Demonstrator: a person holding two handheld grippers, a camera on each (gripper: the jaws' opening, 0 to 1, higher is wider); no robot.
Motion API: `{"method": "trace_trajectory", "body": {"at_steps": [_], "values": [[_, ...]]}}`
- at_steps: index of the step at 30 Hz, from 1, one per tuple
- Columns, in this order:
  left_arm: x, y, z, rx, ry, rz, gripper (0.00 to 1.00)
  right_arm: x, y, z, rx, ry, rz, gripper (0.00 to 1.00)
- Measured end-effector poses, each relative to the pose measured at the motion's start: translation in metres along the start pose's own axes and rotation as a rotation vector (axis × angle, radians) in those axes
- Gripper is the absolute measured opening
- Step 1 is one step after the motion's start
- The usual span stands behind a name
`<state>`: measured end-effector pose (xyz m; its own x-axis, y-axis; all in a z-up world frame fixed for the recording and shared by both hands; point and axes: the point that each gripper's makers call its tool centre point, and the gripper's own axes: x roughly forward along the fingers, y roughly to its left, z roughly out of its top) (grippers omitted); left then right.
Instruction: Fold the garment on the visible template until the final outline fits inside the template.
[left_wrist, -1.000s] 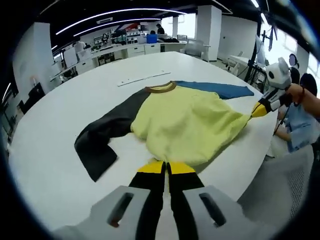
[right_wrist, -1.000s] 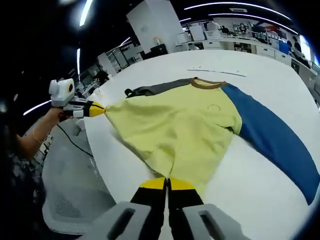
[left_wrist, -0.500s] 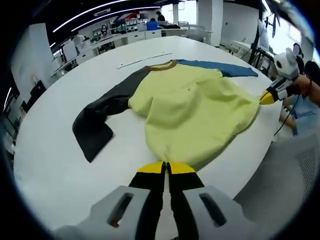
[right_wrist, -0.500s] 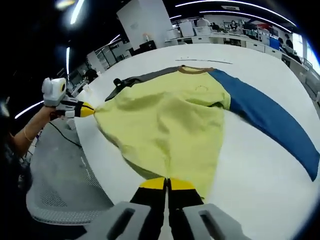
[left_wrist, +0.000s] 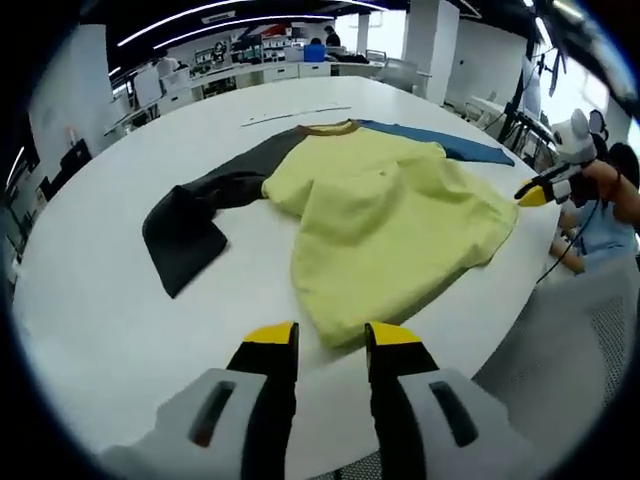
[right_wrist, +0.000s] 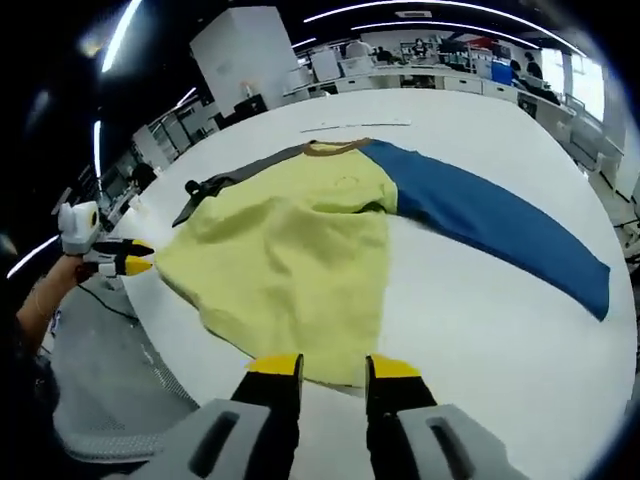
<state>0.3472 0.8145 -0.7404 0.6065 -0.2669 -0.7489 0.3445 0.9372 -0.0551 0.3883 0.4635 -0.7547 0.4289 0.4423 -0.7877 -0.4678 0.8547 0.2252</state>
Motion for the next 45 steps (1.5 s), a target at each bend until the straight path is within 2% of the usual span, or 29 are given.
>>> {"method": "trace_trajectory", "body": {"at_steps": [6, 11, 14, 15, 18, 23, 29, 34, 45], "values": [[0.012, 0.003, -0.007, -0.055, 0.022, -0.029, 0.2, 0.008, -0.008, -0.007, 0.051, 0.011, -0.033, 0.21], [0.021, 0.002, -0.016, -0.015, 0.064, -0.052, 0.15, 0.011, -0.007, -0.009, 0.082, 0.008, -0.028, 0.19], [0.023, 0.001, -0.012, 0.011, 0.049, -0.06, 0.09, 0.012, -0.009, -0.01, 0.092, 0.003, -0.038, 0.15], [0.023, -0.002, -0.004, 0.027, 0.016, -0.075, 0.08, 0.012, -0.009, -0.01, 0.096, 0.001, -0.041, 0.13], [0.023, -0.004, 0.01, 0.061, -0.025, -0.084, 0.07, 0.013, -0.011, -0.009, 0.102, -0.001, -0.047, 0.11], [0.029, -0.009, 0.026, 0.099, -0.042, -0.094, 0.05, 0.014, -0.009, -0.009, 0.106, 0.004, -0.052, 0.09], [0.043, -0.021, 0.033, 0.139, -0.049, -0.103, 0.06, 0.015, -0.005, -0.009, 0.091, 0.011, -0.048, 0.08], [0.058, -0.022, 0.035, 0.198, -0.03, -0.061, 0.06, 0.015, -0.006, -0.01, 0.096, 0.013, -0.044, 0.08], [0.057, -0.017, 0.033, 0.21, -0.008, -0.046, 0.02, 0.014, -0.008, -0.012, 0.105, 0.007, -0.055, 0.0]]}}
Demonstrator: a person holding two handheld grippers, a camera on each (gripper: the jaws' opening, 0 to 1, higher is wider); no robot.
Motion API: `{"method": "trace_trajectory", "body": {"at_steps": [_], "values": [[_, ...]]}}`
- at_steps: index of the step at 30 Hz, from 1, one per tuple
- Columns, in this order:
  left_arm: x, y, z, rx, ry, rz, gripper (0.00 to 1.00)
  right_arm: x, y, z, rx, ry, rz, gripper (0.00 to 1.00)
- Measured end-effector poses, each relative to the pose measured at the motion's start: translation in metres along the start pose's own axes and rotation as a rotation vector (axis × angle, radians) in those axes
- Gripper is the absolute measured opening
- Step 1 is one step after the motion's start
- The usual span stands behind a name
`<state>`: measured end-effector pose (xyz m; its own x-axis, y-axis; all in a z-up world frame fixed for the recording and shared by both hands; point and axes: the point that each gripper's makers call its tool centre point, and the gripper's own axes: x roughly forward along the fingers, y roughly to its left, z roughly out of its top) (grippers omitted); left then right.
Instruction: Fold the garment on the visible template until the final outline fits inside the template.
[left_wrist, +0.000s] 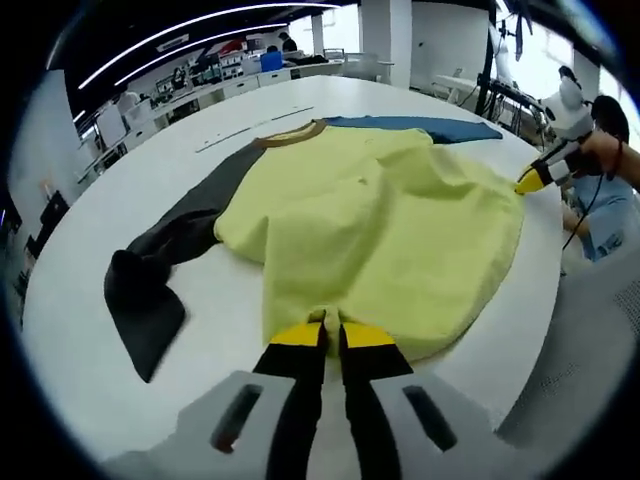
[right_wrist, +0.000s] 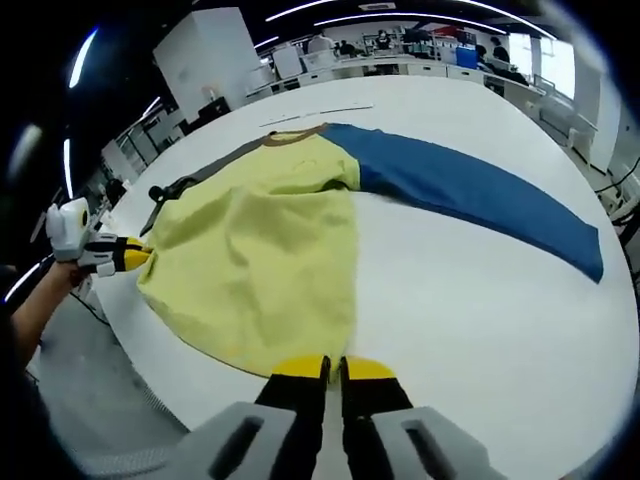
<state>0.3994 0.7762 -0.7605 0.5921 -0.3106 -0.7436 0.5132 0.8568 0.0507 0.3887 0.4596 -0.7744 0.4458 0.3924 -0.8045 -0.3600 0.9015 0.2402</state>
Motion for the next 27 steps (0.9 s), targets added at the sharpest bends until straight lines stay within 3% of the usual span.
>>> {"method": "trace_trajectory", "body": {"at_steps": [10, 17, 27], "values": [[-0.033, 0.003, -0.003, -0.011, 0.043, 0.049, 0.01, -0.006, 0.001, 0.001, 0.027, 0.001, 0.031, 0.0], [-0.059, -0.005, -0.027, -0.143, 0.089, 0.047, 0.01, -0.018, 0.007, -0.001, 0.018, 0.009, 0.057, 0.0], [-0.07, -0.023, -0.056, -0.2, 0.162, 0.028, 0.01, -0.033, 0.012, -0.023, 0.023, 0.045, 0.066, 0.0]]}}
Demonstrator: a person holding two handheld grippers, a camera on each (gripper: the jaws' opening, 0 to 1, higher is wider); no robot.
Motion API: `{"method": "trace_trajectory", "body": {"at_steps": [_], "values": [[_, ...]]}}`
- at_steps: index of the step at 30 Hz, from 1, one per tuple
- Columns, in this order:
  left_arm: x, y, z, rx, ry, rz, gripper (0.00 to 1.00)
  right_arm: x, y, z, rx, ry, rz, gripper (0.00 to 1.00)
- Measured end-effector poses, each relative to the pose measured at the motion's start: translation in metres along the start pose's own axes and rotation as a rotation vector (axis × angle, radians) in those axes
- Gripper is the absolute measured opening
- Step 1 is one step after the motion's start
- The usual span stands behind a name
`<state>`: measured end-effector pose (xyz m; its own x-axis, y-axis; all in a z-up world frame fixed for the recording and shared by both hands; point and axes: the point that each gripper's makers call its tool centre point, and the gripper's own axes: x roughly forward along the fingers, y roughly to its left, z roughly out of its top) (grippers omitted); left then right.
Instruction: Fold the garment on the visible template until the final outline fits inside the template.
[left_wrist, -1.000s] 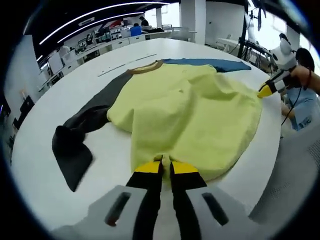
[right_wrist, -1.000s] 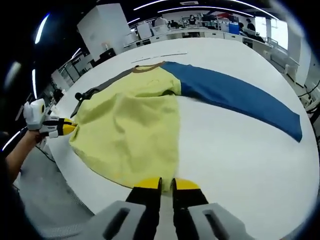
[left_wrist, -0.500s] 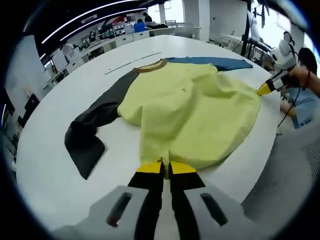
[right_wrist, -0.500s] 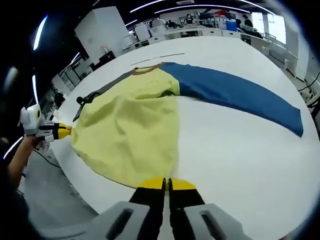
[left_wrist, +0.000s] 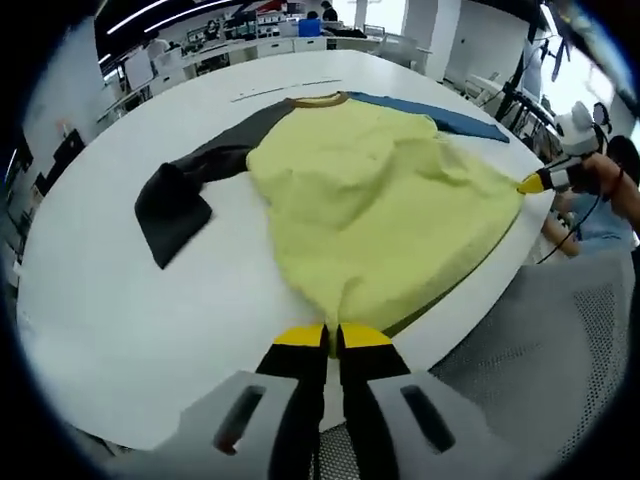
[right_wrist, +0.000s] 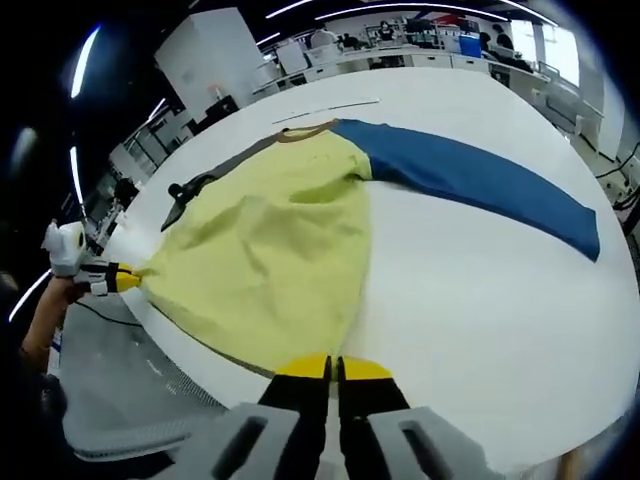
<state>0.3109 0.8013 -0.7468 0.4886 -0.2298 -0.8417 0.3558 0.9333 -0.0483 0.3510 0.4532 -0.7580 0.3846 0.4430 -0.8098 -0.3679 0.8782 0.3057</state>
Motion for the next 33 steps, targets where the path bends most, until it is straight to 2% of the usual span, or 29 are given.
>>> {"method": "trace_trajectory", "body": {"at_steps": [7, 14, 23, 28, 33], "values": [[0.001, 0.0, -0.012, 0.017, 0.046, 0.023, 0.01, 0.0, 0.006, -0.019, 0.011, 0.026, 0.001, 0.0], [0.0, 0.001, -0.021, -0.028, 0.059, 0.011, 0.01, -0.003, 0.009, -0.032, 0.032, 0.047, -0.009, 0.0], [0.001, -0.006, -0.031, -0.065, 0.091, -0.019, 0.01, -0.003, 0.003, -0.034, 0.035, 0.049, -0.035, 0.0], [0.001, -0.011, -0.035, -0.012, 0.12, -0.021, 0.01, -0.004, 0.001, -0.036, 0.023, 0.064, -0.044, 0.0], [0.001, -0.01, -0.038, -0.002, 0.136, -0.016, 0.01, -0.004, 0.003, -0.04, 0.027, 0.073, -0.037, 0.0]]}}
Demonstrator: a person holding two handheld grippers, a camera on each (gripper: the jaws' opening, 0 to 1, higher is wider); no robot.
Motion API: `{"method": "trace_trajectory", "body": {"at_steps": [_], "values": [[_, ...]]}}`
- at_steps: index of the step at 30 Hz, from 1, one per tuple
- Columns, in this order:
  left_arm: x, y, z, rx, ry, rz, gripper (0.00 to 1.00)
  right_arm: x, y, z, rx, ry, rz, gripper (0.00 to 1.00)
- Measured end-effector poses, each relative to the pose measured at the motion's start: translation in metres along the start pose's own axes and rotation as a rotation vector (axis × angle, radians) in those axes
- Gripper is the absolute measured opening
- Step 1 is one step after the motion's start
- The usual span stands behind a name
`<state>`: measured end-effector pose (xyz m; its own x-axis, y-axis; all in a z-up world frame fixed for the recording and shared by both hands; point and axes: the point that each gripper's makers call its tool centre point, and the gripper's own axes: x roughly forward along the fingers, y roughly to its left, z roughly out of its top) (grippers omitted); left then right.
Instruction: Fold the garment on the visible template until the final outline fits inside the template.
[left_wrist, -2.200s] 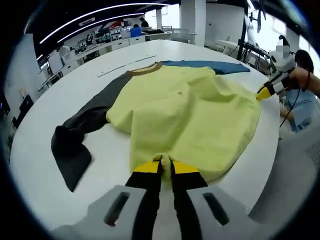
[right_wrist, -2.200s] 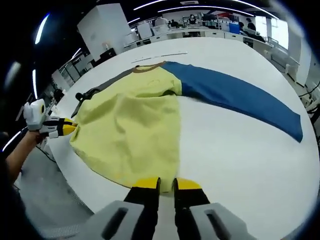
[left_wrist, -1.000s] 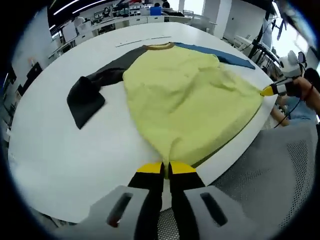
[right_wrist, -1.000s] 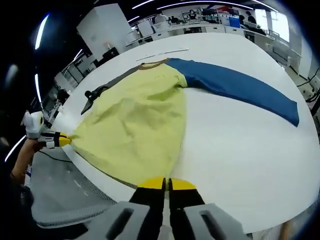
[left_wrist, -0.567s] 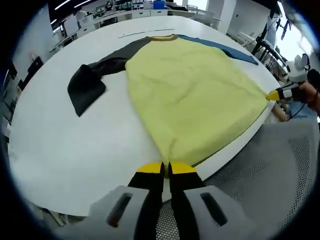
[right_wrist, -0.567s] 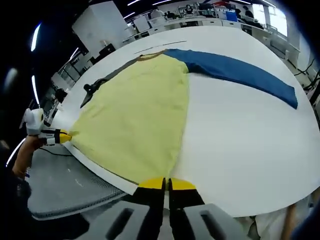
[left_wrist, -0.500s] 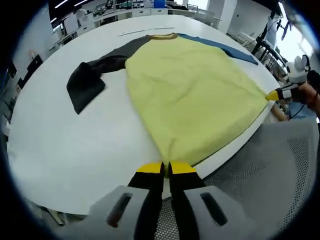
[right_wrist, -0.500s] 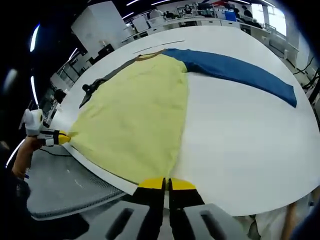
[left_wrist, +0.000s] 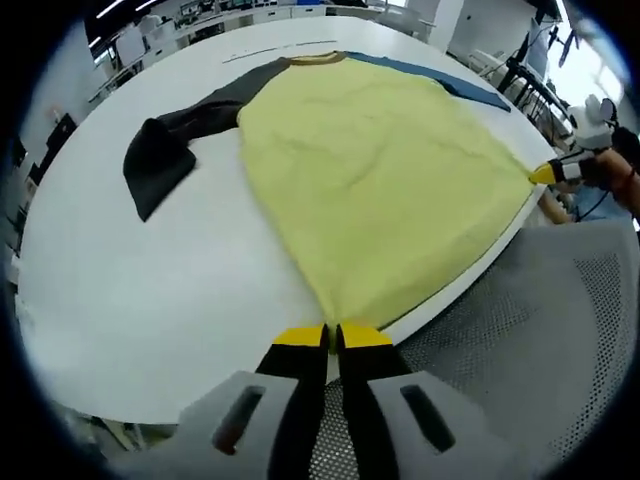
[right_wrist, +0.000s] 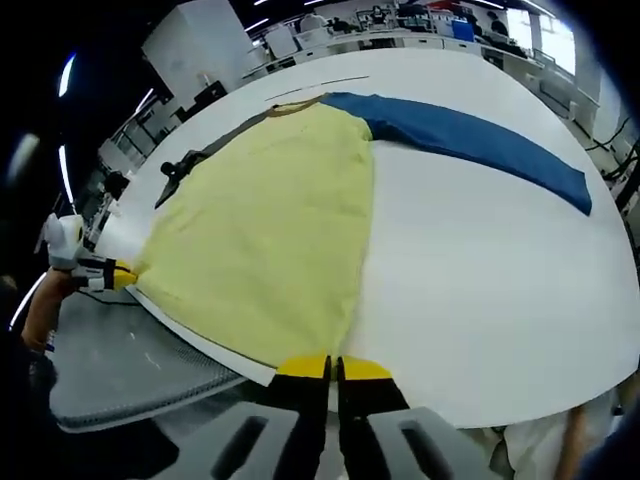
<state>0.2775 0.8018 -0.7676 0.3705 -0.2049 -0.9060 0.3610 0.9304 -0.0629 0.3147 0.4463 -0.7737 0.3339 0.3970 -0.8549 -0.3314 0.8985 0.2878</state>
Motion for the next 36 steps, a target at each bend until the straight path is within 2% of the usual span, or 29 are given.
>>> {"method": "trace_trajectory", "body": {"at_steps": [3, 9, 11, 12, 14, 19, 22, 28, 33, 36], "values": [[-0.001, 0.0, -0.002, 0.047, 0.018, 0.014, 0.01, -0.001, 0.0, -0.001, 0.018, -0.005, 0.005, 0.0], [-0.002, 0.001, -0.007, 0.037, 0.046, 0.021, 0.01, -0.001, -0.002, -0.003, 0.013, 0.005, 0.001, 0.0], [-0.002, 0.004, -0.01, 0.06, 0.061, 0.038, 0.03, -0.001, -0.003, -0.005, -0.003, 0.021, 0.001, 0.0], [-0.003, 0.005, -0.009, 0.059, 0.052, 0.039, 0.05, -0.002, -0.004, -0.004, -0.009, 0.017, -0.002, 0.0], [-0.005, 0.005, -0.003, 0.016, 0.009, 0.028, 0.16, -0.004, -0.006, -0.001, -0.011, -0.003, -0.01, 0.08], [-0.01, 0.007, 0.012, 0.013, -0.072, 0.022, 0.37, -0.01, -0.015, 0.012, -0.01, -0.06, -0.037, 0.43], [-0.014, 0.009, 0.024, 0.002, -0.128, 0.02, 0.45, -0.014, -0.017, 0.023, 0.002, -0.104, -0.031, 0.56], [-0.022, 0.011, 0.048, -0.021, -0.243, 0.002, 0.57, -0.022, -0.025, 0.051, 0.075, -0.212, -0.01, 0.74], [-0.026, 0.014, 0.06, 0.014, -0.289, 0.024, 0.64, -0.027, -0.041, 0.074, 0.09, -0.271, -0.023, 0.75], [-0.03, 0.013, 0.07, -0.017, -0.34, 0.003, 0.68, -0.029, -0.058, 0.087, 0.073, -0.289, -0.057, 0.76]]}}
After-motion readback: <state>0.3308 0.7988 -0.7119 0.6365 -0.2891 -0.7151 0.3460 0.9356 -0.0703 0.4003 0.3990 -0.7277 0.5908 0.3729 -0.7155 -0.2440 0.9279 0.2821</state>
